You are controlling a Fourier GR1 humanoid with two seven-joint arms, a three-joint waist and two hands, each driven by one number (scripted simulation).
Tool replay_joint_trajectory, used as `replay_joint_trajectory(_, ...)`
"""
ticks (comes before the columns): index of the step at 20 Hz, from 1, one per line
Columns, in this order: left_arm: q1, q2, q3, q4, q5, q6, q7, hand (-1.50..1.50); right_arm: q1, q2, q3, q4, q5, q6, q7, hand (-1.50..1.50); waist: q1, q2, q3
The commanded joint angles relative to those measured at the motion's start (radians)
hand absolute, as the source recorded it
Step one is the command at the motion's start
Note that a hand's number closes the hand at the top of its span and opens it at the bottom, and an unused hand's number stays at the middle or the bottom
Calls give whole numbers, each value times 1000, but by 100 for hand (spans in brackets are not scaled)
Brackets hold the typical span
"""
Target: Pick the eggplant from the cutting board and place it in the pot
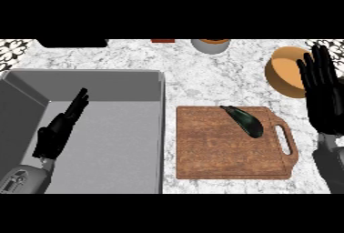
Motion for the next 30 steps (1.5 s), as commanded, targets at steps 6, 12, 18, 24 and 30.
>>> replay_joint_trajectory(6,-5,4,100,44,-64,129,52,0,68,-270,127,255,71,167,434,150,109,46,13)
replay_joint_trajectory(12,21,-10,158,28,-49,112,135,0,33,-392,208,218,479,73,56,-150,49,28,18)
replay_joint_trajectory(18,163,9,186,-152,-67,96,184,0,-44,-455,178,223,415,287,131,-150,50,24,17)
replay_joint_trajectory(24,74,-47,178,-110,-109,109,242,0,-285,-397,305,291,488,471,354,-150,65,34,16)
replay_joint_trajectory(30,102,-67,178,-122,-127,94,220,0,-438,-312,431,371,519,685,535,-150,93,36,14)
